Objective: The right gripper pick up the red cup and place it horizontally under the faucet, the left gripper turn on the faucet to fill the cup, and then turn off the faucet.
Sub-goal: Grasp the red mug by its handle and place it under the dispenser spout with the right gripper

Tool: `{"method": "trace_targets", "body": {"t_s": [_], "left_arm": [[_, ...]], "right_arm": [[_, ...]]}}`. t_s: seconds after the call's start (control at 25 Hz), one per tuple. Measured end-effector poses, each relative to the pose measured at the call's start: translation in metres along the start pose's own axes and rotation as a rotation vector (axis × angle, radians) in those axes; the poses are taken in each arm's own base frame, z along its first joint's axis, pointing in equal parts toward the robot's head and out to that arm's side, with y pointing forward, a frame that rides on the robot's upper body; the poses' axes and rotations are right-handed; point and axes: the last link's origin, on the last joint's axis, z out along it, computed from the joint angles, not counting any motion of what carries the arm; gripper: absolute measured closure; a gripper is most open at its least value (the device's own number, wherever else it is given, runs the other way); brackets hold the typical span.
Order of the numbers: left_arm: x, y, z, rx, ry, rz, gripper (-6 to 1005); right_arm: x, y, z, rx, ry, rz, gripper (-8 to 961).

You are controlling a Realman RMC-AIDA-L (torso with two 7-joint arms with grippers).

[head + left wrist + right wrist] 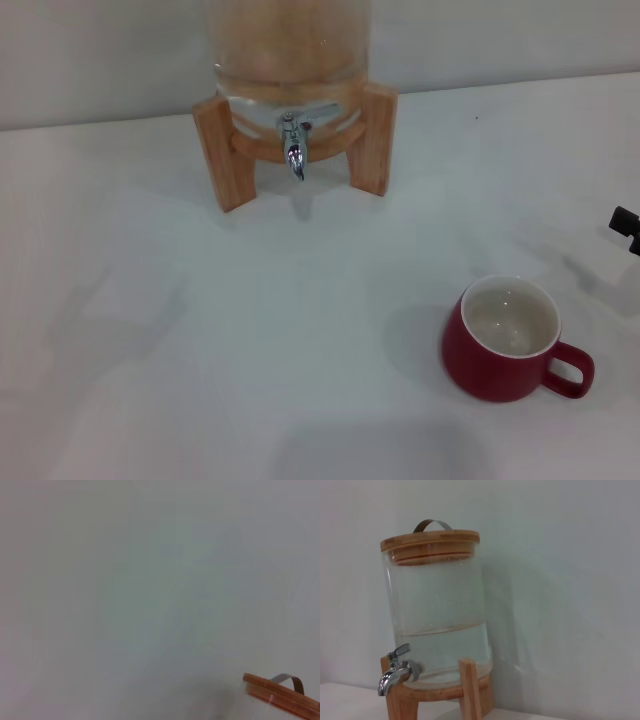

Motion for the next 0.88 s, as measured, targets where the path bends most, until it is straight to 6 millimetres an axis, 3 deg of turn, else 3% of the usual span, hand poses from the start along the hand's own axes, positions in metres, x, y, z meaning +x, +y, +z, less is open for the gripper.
{"method": "trace_targets", "body": {"t_s": [0.68, 0.88], "left_arm": [[0.0, 0.0, 0.002, -0.004, -0.002, -0.002, 127], [0.001, 0.001, 0.003, -0.01, 0.0, -0.003, 127]], "right_arm": [[0.004, 0.003, -0.005, 0.002, 0.013, 0.01, 259], [0.009, 0.003, -0.02, 0.014, 0.044, 0.005, 259]]}}
